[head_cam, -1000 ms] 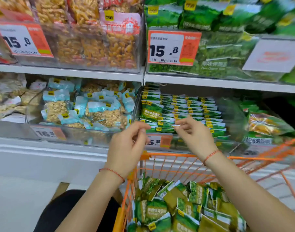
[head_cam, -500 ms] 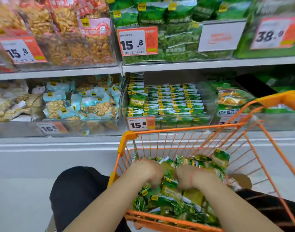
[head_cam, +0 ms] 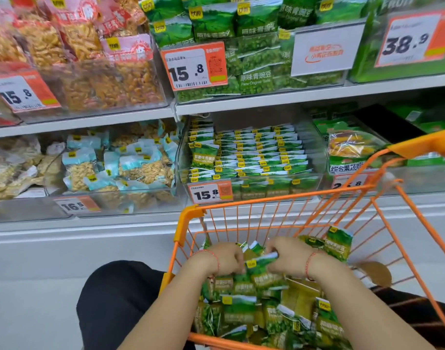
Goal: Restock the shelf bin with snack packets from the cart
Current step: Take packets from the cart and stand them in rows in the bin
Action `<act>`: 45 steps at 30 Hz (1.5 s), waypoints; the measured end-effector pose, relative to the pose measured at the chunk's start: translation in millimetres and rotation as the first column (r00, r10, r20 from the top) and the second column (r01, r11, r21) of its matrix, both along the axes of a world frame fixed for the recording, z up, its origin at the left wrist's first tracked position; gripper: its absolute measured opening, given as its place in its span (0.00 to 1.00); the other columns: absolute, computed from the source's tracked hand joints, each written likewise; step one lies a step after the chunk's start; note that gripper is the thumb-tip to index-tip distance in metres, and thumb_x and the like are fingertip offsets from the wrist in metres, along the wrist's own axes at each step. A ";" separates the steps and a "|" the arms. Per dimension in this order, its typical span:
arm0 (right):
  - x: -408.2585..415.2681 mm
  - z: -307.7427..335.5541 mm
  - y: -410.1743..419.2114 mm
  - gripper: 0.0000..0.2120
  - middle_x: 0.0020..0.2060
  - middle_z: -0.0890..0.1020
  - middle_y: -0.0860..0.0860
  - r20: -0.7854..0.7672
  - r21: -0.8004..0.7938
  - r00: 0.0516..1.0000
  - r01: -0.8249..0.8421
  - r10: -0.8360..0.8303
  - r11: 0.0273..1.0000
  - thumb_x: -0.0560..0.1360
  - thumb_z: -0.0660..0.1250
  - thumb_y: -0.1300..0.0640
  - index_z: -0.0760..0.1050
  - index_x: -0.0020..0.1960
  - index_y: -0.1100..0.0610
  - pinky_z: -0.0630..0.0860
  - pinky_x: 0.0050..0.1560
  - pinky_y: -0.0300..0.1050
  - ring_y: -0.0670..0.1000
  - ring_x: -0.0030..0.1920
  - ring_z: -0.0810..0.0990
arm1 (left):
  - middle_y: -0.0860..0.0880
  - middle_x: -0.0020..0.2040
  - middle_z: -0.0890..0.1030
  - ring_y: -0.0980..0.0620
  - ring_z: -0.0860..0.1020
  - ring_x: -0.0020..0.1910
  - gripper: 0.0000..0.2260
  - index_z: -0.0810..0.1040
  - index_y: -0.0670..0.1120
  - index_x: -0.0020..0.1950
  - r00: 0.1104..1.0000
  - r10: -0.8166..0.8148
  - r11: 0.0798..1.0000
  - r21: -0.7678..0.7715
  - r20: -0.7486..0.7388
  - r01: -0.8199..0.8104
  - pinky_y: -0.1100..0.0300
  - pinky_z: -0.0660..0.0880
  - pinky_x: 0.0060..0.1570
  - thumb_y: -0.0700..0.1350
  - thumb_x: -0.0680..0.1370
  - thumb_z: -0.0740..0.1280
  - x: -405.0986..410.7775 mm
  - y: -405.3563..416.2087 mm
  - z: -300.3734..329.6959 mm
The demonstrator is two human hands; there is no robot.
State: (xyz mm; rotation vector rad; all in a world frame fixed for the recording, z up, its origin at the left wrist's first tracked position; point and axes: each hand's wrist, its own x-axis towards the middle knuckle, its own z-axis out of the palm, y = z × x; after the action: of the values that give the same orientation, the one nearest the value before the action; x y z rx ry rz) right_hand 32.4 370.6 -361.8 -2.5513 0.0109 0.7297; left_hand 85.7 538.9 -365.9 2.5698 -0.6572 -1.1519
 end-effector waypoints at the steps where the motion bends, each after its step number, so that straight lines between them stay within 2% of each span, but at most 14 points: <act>1: 0.2 4.4 -3.7 0.06 0.34 0.70 0.46 0.074 0.059 0.995 0.055 -0.059 0.997 0.75 0.67 0.53 0.70 0.48 0.50 0.63 0.30 0.38 0.44 0.31 0.68 | 0.51 0.37 0.73 0.51 0.72 0.39 0.06 0.75 0.45 0.44 0.996 0.082 0.993 -0.087 0.040 -0.078 0.60 0.70 0.39 0.45 0.79 0.64 2.3 0.4 0.8; 5: 2.3 10.4 -5.5 0.12 0.48 0.79 0.59 0.196 0.363 0.938 0.201 -0.285 0.910 0.77 0.66 0.51 0.73 0.56 0.57 0.75 0.48 0.49 0.57 0.50 0.79 | 0.42 0.40 0.79 0.47 0.80 0.38 0.08 0.72 0.48 0.41 0.884 0.440 0.775 -0.431 -0.158 -0.463 0.55 0.79 0.45 0.45 0.80 0.63 5.3 4.0 11.9; 8: 5.8 8.4 -7.5 0.12 0.41 0.76 0.58 0.198 0.500 0.884 0.280 -0.423 0.819 0.77 0.66 0.50 0.76 0.47 0.60 0.69 0.43 0.47 0.56 0.45 0.76 | 0.26 0.57 0.72 0.37 0.77 0.51 0.08 0.72 0.46 0.41 0.772 0.531 0.569 -0.528 -0.350 -0.631 0.52 0.80 0.50 0.45 0.79 0.65 3.8 2.6 21.4; 12: 7.1 6.3 -7.4 0.05 0.45 0.77 0.59 0.025 0.662 0.843 0.388 -0.537 0.641 0.77 0.66 0.53 0.76 0.45 0.54 0.72 0.52 0.52 0.61 0.51 0.77 | 0.39 0.54 0.79 0.53 0.82 0.44 0.06 0.72 0.43 0.44 0.741 0.434 0.501 -0.546 -0.513 -0.672 0.63 0.80 0.43 0.43 0.80 0.64 3.1 -2.2 18.0; 15: 4.1 8.5 -4.1 0.03 0.51 0.78 0.56 -0.016 0.626 0.850 0.419 -0.526 0.658 0.77 0.66 0.53 0.76 0.45 0.51 0.72 0.55 0.51 0.58 0.56 0.76 | 0.44 0.48 0.80 0.51 0.81 0.42 0.10 0.74 0.43 0.46 0.670 0.466 0.437 -0.509 -0.578 -0.742 0.61 0.81 0.43 0.49 0.81 0.60 3.2 -7.3 17.7; 16: 4.3 9.9 -3.3 0.03 0.52 0.77 0.54 -0.024 0.611 0.836 0.446 -0.548 0.654 0.77 0.66 0.52 0.76 0.46 0.52 0.71 0.55 0.49 0.56 0.57 0.76 | 0.44 0.46 0.80 0.50 0.81 0.41 0.14 0.74 0.43 0.47 0.655 0.502 0.457 -0.469 -0.565 -0.755 0.60 0.80 0.43 0.52 0.82 0.58 4.5 -7.4 15.2; 18: 6.1 10.3 -6.0 0.08 0.54 0.75 0.51 -0.071 0.590 0.807 0.508 -0.586 0.628 0.79 0.63 0.52 0.76 0.53 0.55 0.68 0.56 0.44 0.52 0.57 0.73 | 0.45 0.43 0.79 0.51 0.79 0.38 0.18 0.74 0.42 0.49 0.814 0.474 0.732 -0.364 -0.335 -0.576 0.57 0.78 0.43 0.55 0.82 0.55 5.1 -3.3 5.3; 20: 8.3 9.7 -8.0 0.18 0.55 0.75 0.53 -0.131 0.560 0.779 0.569 -0.614 0.602 0.80 0.60 0.51 0.73 0.63 0.61 0.67 0.62 0.47 0.54 0.60 0.72 | 0.48 0.36 0.75 0.51 0.72 0.32 0.16 0.74 0.43 0.44 0.992 0.104 0.992 -0.065 -0.069 -0.109 0.56 0.72 0.39 0.55 0.82 0.58 2.8 0.9 -6.5; 23: 9.0 9.5 -7.6 0.18 0.54 0.76 0.55 -0.283 0.546 0.697 0.682 -0.659 0.487 0.80 0.60 0.50 0.70 0.64 0.61 0.71 0.60 0.53 0.58 0.60 0.74 | 0.47 0.38 0.72 0.48 0.70 0.37 0.16 0.78 0.40 0.50 0.967 -0.221 0.941 0.232 -0.129 0.247 0.55 0.68 0.40 0.53 0.77 0.67 -8.0 2.2 -7.2; 28: 4.6 10.7 -10.3 0.10 0.43 0.79 0.57 -0.488 0.614 0.582 0.758 -0.651 0.217 0.79 0.62 0.52 0.73 0.52 0.59 0.78 0.47 0.54 0.55 0.40 0.79 | 0.48 0.41 0.72 0.49 0.73 0.38 0.17 0.76 0.39 0.60 0.957 -0.190 0.924 0.290 -0.218 0.250 0.57 0.72 0.37 0.49 0.77 0.69 -13.7 0.8 -1.6; 32: 3.5 13.4 -13.3 0.05 0.39 0.76 0.54 -0.513 0.665 0.566 0.738 -0.645 0.119 0.76 0.58 0.54 0.69 0.45 0.55 0.77 0.44 0.50 0.55 0.39 0.77 | 0.46 0.39 0.69 0.50 0.64 0.34 0.08 0.69 0.46 0.40 0.994 -0.087 0.986 0.139 -0.072 0.097 0.57 0.65 0.37 0.45 0.79 0.60 -5.4 6.4 1.4; 35: 4.7 14.0 -13.3 0.07 0.39 0.70 0.51 -0.488 0.722 0.610 0.684 -0.625 0.103 0.72 0.57 0.61 0.63 0.37 0.53 0.71 0.52 0.53 0.55 0.44 0.72 | 0.44 0.49 0.68 0.48 0.71 0.39 0.08 0.72 0.43 0.52 0.979 0.171 0.980 -0.081 -0.114 -0.181 0.59 0.75 0.40 0.45 0.83 0.56 1.8 9.2 7.8; 40: 4.4 18.9 -8.0 0.15 0.35 0.69 0.52 -0.404 0.771 0.727 0.597 -0.555 0.221 0.73 0.61 0.68 0.65 0.31 0.55 0.69 0.40 0.46 0.51 0.37 0.70 | 0.43 0.74 0.62 0.38 0.77 0.59 0.17 0.64 0.41 0.71 0.800 0.474 0.744 -0.319 -0.368 -0.588 0.60 0.79 0.41 0.45 0.83 0.56 2.5 2.1 20.4; 45: 5.8 20.3 -4.1 0.21 0.35 0.65 0.50 -0.361 0.801 0.736 0.559 -0.572 0.213 0.72 0.63 0.69 0.67 0.24 0.53 0.62 0.49 0.49 0.52 0.41 0.65 | 0.42 0.76 0.58 0.31 0.69 0.66 0.21 0.57 0.39 0.75 0.624 0.527 0.523 -0.358 -0.577 -0.773 0.50 0.77 0.51 0.38 0.83 0.56 0.2 2.5 31.4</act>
State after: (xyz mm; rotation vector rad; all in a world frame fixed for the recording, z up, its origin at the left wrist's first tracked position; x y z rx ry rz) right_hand 38.2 366.6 -341.5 -1.3127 0.4432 0.2523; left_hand 85.9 541.4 -334.5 1.6819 0.1222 -0.9364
